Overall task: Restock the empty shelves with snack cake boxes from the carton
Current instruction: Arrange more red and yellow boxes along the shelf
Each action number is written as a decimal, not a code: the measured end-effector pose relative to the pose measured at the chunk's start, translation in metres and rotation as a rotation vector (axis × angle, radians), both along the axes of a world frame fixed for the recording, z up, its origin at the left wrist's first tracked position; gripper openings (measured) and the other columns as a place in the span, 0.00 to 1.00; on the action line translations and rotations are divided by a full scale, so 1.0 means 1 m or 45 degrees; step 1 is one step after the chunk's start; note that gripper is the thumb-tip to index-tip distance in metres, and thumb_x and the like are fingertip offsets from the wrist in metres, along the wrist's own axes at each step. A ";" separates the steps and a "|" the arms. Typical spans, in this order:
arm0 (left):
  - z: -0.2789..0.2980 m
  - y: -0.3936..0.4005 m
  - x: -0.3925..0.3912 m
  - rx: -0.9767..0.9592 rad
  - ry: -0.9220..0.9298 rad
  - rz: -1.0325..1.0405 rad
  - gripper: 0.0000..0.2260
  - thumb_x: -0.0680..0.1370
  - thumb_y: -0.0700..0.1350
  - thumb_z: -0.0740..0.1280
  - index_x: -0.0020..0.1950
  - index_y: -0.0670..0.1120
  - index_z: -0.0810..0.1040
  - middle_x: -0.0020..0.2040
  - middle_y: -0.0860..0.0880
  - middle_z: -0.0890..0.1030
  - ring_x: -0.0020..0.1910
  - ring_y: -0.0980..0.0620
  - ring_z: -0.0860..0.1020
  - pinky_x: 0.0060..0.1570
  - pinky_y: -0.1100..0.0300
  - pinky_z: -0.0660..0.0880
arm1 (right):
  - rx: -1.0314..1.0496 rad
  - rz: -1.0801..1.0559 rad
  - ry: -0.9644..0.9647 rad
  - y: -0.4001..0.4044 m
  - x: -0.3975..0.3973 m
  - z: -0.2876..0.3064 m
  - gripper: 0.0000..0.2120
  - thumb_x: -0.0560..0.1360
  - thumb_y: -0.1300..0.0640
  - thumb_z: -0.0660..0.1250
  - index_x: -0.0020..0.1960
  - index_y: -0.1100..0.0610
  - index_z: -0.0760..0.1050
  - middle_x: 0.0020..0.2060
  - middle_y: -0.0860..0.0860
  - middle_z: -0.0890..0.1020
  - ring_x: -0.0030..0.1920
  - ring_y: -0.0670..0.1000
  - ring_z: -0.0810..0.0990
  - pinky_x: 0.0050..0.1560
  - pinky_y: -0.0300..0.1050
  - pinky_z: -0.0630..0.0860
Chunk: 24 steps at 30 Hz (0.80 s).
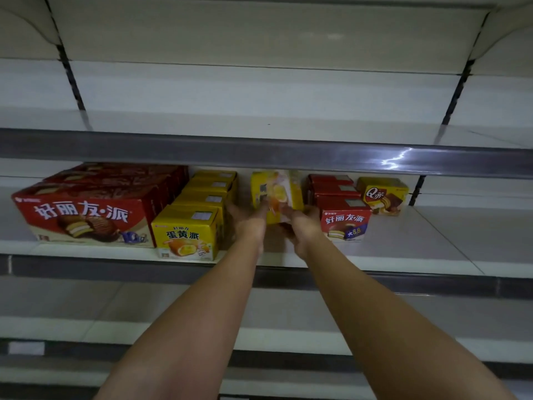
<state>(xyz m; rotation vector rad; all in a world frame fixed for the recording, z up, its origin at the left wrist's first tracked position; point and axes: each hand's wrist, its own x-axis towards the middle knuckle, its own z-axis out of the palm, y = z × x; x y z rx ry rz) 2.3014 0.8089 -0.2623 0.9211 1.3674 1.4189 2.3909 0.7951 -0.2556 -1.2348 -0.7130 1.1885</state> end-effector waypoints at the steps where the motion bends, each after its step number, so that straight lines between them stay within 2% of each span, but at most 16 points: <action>1: 0.001 -0.003 0.001 -0.138 -0.157 -0.113 0.43 0.66 0.61 0.75 0.76 0.53 0.59 0.73 0.46 0.67 0.70 0.42 0.68 0.67 0.42 0.66 | 0.006 0.076 0.286 -0.006 0.000 0.001 0.21 0.73 0.60 0.71 0.63 0.58 0.68 0.57 0.59 0.78 0.49 0.55 0.80 0.48 0.48 0.80; 2: 0.003 -0.008 0.000 -0.246 -0.316 -0.298 0.40 0.64 0.65 0.75 0.71 0.51 0.67 0.69 0.44 0.72 0.66 0.42 0.72 0.66 0.42 0.68 | -0.014 0.144 0.434 -0.009 0.001 0.000 0.18 0.75 0.60 0.68 0.63 0.60 0.70 0.56 0.59 0.78 0.47 0.54 0.80 0.47 0.45 0.79; 3: 0.002 -0.010 0.000 -0.266 -0.429 -0.423 0.34 0.66 0.63 0.74 0.67 0.48 0.73 0.64 0.43 0.77 0.62 0.43 0.76 0.65 0.44 0.70 | -0.043 0.213 0.457 -0.013 0.002 0.002 0.16 0.77 0.59 0.67 0.63 0.61 0.72 0.54 0.60 0.79 0.47 0.54 0.79 0.46 0.45 0.78; 4: 0.001 -0.013 0.001 -0.228 -0.456 -0.429 0.28 0.71 0.56 0.73 0.66 0.45 0.73 0.60 0.43 0.79 0.57 0.44 0.78 0.62 0.46 0.72 | -0.070 0.241 0.356 -0.014 0.003 0.000 0.15 0.77 0.58 0.66 0.62 0.61 0.73 0.51 0.59 0.80 0.45 0.53 0.79 0.46 0.45 0.78; 5: -0.003 -0.010 0.001 -0.136 -0.416 -0.343 0.26 0.73 0.49 0.73 0.68 0.45 0.71 0.59 0.42 0.79 0.54 0.45 0.78 0.60 0.48 0.74 | -0.094 0.212 0.182 -0.013 0.004 -0.002 0.16 0.76 0.58 0.67 0.63 0.61 0.74 0.49 0.58 0.80 0.44 0.53 0.79 0.46 0.46 0.77; 7: -0.007 -0.005 -0.004 0.044 -0.010 -0.159 0.35 0.71 0.40 0.75 0.73 0.46 0.62 0.63 0.44 0.76 0.58 0.45 0.76 0.60 0.51 0.73 | -0.094 0.033 -0.351 -0.007 0.008 -0.010 0.22 0.74 0.62 0.69 0.67 0.59 0.70 0.56 0.58 0.80 0.51 0.55 0.78 0.52 0.47 0.75; 9: -0.008 0.001 -0.008 0.078 0.418 -0.125 0.41 0.69 0.39 0.76 0.74 0.45 0.55 0.67 0.45 0.72 0.64 0.44 0.72 0.63 0.50 0.70 | -0.027 -0.078 -0.630 -0.006 0.012 -0.014 0.33 0.73 0.64 0.68 0.74 0.55 0.60 0.66 0.55 0.74 0.63 0.56 0.74 0.63 0.49 0.71; 11: -0.014 0.011 -0.011 0.012 0.538 -0.177 0.42 0.70 0.39 0.76 0.74 0.43 0.52 0.68 0.43 0.71 0.66 0.42 0.71 0.65 0.47 0.69 | 0.000 -0.043 -0.839 -0.006 0.010 -0.018 0.35 0.71 0.63 0.69 0.73 0.50 0.59 0.64 0.53 0.75 0.63 0.57 0.74 0.62 0.50 0.72; 13: -0.020 0.017 -0.014 -0.028 0.529 -0.211 0.41 0.70 0.37 0.75 0.74 0.42 0.54 0.67 0.42 0.72 0.67 0.42 0.71 0.66 0.45 0.68 | -0.054 -0.016 -1.019 -0.004 0.009 -0.023 0.27 0.72 0.60 0.70 0.68 0.51 0.65 0.58 0.54 0.78 0.59 0.58 0.77 0.57 0.49 0.73; 15: -0.024 0.020 -0.016 -0.001 0.640 -0.187 0.35 0.70 0.38 0.75 0.71 0.44 0.61 0.65 0.42 0.74 0.66 0.41 0.72 0.64 0.45 0.69 | -0.082 -0.076 -1.099 -0.001 0.009 -0.021 0.19 0.75 0.59 0.67 0.64 0.53 0.69 0.56 0.55 0.78 0.57 0.59 0.77 0.53 0.48 0.72; 18: -0.021 0.020 -0.017 -0.042 1.100 -0.095 0.30 0.73 0.49 0.72 0.72 0.48 0.64 0.68 0.43 0.68 0.67 0.41 0.69 0.61 0.48 0.69 | -0.086 -0.115 -1.224 0.006 0.008 -0.015 0.13 0.77 0.58 0.64 0.61 0.56 0.73 0.55 0.57 0.79 0.55 0.58 0.79 0.49 0.46 0.72; 19: -0.021 0.020 -0.017 -0.063 1.153 -0.079 0.29 0.74 0.50 0.71 0.72 0.48 0.64 0.68 0.43 0.68 0.68 0.42 0.69 0.61 0.49 0.69 | -0.078 -0.114 -1.222 0.008 0.007 -0.014 0.12 0.77 0.59 0.64 0.60 0.57 0.73 0.55 0.57 0.80 0.55 0.58 0.79 0.50 0.46 0.72; 24: -0.022 0.034 -0.011 -0.053 0.887 -0.036 0.19 0.75 0.45 0.71 0.64 0.42 0.73 0.62 0.41 0.77 0.61 0.41 0.75 0.55 0.51 0.73 | -0.075 -0.048 -0.977 0.017 0.002 -0.009 0.13 0.76 0.64 0.62 0.61 0.59 0.72 0.57 0.58 0.79 0.57 0.58 0.77 0.57 0.49 0.73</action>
